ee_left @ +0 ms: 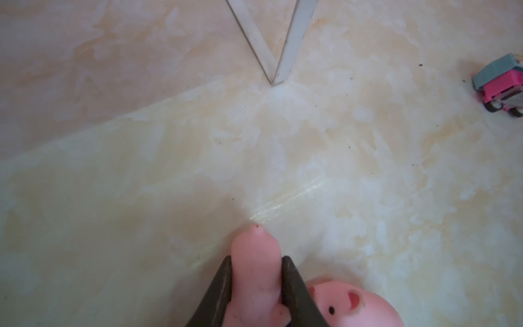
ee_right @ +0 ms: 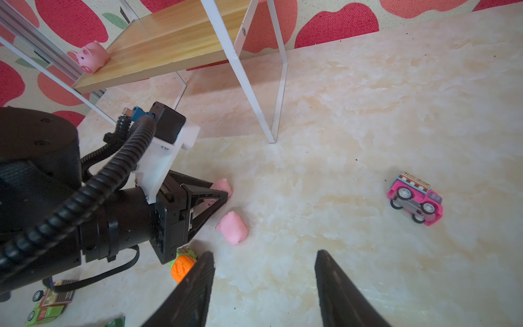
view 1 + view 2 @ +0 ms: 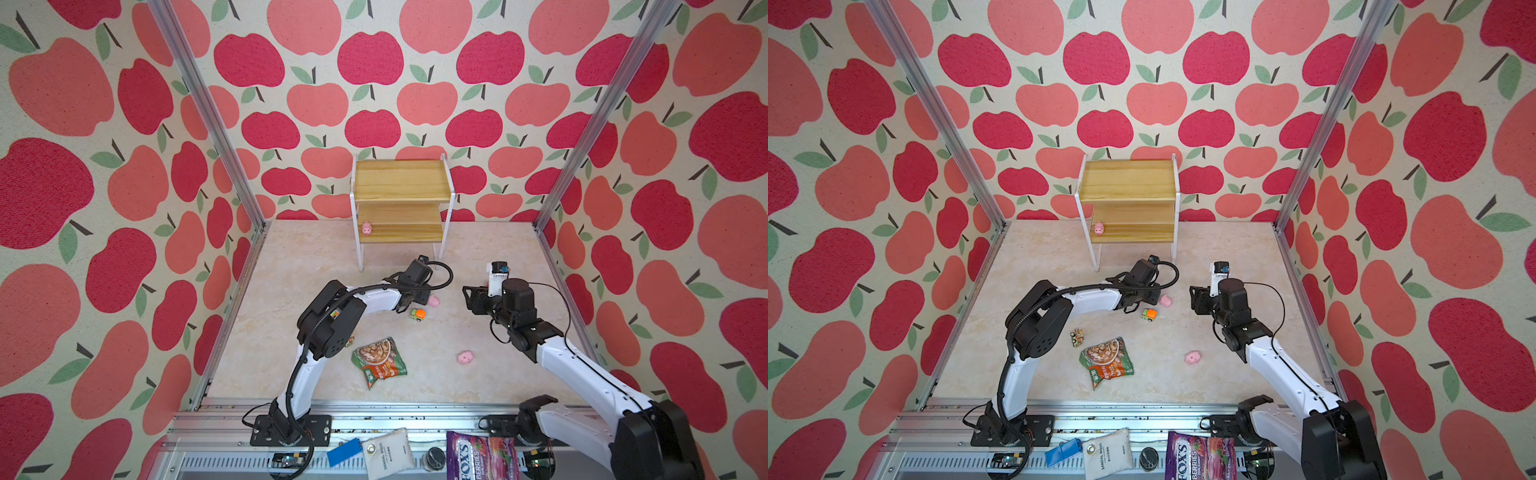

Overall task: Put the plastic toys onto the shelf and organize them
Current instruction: 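Lift the pink pig with the left gripper and swing it toward the shelf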

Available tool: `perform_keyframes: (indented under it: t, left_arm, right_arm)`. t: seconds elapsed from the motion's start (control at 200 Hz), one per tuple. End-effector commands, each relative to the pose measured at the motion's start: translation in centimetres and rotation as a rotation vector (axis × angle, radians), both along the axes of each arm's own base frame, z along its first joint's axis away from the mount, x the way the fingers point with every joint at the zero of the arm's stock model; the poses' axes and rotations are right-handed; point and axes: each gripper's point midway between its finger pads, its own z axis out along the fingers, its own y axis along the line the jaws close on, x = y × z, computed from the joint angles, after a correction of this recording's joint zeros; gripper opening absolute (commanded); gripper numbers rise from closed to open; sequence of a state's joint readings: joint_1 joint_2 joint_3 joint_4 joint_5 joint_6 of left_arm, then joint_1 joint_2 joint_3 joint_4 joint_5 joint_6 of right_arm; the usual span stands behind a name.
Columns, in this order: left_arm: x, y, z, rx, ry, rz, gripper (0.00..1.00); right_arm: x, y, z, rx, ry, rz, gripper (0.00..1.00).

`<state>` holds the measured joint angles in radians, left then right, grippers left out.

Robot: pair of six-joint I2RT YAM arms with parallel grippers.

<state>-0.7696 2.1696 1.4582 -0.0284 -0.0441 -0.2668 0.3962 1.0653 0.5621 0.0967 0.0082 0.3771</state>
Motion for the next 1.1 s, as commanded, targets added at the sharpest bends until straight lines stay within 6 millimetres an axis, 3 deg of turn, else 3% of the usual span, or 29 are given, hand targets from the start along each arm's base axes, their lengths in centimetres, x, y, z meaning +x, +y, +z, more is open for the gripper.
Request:
perform_keyframes:
  t: [0.0,0.21,0.415,0.555,0.685,0.87,1.096]
  left_arm:
    - [0.7,-0.1,2.2,-0.01,-0.028,-0.01,0.27]
    - [0.2,0.8,7.5,-0.053,-0.082,-0.011,0.22]
    - [-3.4,5.8,9.1,-0.047,-0.07,0.047,0.23]
    - [-6.2,9.9,7.8,-0.029,-0.049,0.091,0.23]
    - [-7.5,12.2,6.3,-0.021,-0.047,0.119,0.24]
    - [-6.6,14.3,4.8,-0.02,-0.063,0.172,0.24]
    - [-4.6,15.1,3.0,-0.046,-0.063,0.229,0.25]
  right_arm:
    - [0.1,-0.1,0.2,-0.008,-0.015,0.01,0.6]
    - [0.2,0.0,0.5,-0.007,-0.02,0.011,0.6]
    - [-0.1,0.2,0.5,-0.008,-0.022,0.032,0.6]
    - [-0.3,0.9,0.2,-0.011,-0.017,0.051,0.6]
    - [-0.5,1.7,-0.2,-0.02,-0.008,0.07,0.6]
    - [-0.9,2.8,-0.3,-0.036,-0.005,0.094,0.6]
    - [-1.3,2.9,-1.0,-0.058,0.005,0.097,0.6]
